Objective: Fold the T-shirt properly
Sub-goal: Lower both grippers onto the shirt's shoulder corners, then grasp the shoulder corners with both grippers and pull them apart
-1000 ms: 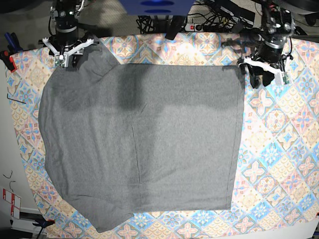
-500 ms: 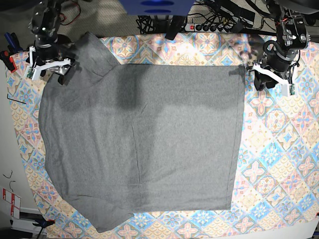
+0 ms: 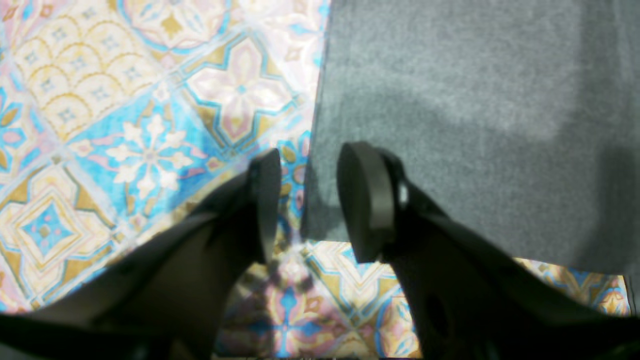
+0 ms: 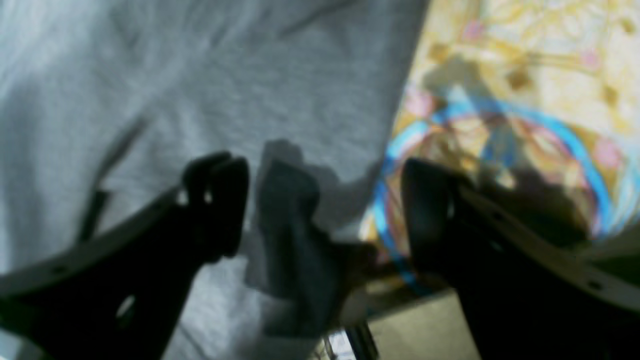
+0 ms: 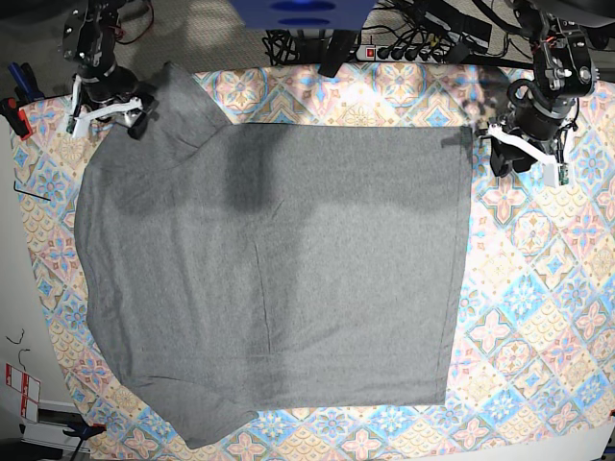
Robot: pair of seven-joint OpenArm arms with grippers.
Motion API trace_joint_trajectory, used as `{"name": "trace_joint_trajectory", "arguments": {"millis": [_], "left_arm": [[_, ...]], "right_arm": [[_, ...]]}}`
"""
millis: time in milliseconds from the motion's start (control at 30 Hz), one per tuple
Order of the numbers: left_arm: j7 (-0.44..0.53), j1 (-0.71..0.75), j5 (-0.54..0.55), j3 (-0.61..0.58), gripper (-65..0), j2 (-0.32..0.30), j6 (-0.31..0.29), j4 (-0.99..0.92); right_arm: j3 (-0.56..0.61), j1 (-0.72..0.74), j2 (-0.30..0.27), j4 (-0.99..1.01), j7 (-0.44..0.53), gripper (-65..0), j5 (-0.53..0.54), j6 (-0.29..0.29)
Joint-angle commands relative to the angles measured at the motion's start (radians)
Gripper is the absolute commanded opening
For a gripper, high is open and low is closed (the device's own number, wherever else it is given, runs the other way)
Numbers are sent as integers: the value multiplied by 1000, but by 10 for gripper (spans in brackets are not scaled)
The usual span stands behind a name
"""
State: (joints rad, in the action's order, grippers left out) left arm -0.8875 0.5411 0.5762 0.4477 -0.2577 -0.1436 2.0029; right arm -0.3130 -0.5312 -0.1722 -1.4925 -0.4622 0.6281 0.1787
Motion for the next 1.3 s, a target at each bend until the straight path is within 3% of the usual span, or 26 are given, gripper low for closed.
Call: {"name": "trace_joint_trajectory", "arguments": {"millis": [0, 233, 367, 533, 600, 867, 1133, 1267], "left_arm": [[15, 1, -5, 6, -418, -12, -1, 17], [15, 1, -81, 3, -414, -10, -1, 17], [15, 1, -88, 6, -415, -12, -1, -17], [17, -3, -77, 1, -414, -65, -4, -126], [15, -29, -78, 3, -414, -68, -47, -167], [14, -149, -86, 1, -418, -93, -313, -462], [-2, -197, -84, -22, -413, -88, -420, -506], [-48, -241, -84, -40, -413, -79, -445, -506]], "right_arm": [[-5, 1, -10, 13, -4, -193, 3, 15], [-4, 24, 21, 99, -11, -194, 3, 107], [81, 23, 30, 88, -13, -194, 3, 115], [163, 23, 30, 88, -4, -194, 2, 115], [163, 23, 30, 88, -4, -194, 2, 115], [170, 0, 29, 88, -8, -194, 2, 115], [170, -11, 26, 88, -13, -194, 2, 115], [186, -28, 26, 56, -13, -194, 2, 115]]}}
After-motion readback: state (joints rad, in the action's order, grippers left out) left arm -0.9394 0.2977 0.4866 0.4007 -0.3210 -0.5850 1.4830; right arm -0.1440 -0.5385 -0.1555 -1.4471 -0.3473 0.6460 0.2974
